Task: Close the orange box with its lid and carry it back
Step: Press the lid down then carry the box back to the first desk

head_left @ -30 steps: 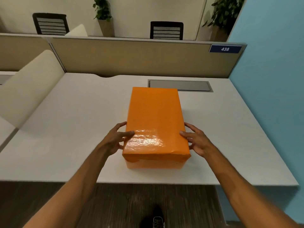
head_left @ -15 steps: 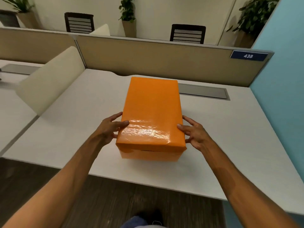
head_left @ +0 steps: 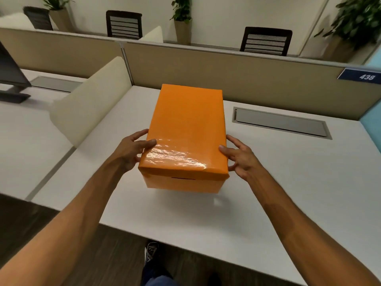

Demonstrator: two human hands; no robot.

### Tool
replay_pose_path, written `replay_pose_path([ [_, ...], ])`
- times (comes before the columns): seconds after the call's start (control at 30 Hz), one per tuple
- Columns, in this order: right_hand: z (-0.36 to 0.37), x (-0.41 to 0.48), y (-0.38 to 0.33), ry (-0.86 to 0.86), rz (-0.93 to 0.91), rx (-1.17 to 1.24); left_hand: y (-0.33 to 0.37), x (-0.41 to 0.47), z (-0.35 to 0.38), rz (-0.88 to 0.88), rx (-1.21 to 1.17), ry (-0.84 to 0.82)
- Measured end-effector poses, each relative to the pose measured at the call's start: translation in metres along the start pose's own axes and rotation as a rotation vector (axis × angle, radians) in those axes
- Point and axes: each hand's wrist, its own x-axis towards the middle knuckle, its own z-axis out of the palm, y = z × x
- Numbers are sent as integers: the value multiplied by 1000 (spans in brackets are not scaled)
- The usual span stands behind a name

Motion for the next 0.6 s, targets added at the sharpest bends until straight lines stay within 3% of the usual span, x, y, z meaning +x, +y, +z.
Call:
replay_pose_path([
  [0.6, 209, 181, -26, 176, 59, 49, 58, 218, -190, -71, 38, -86],
])
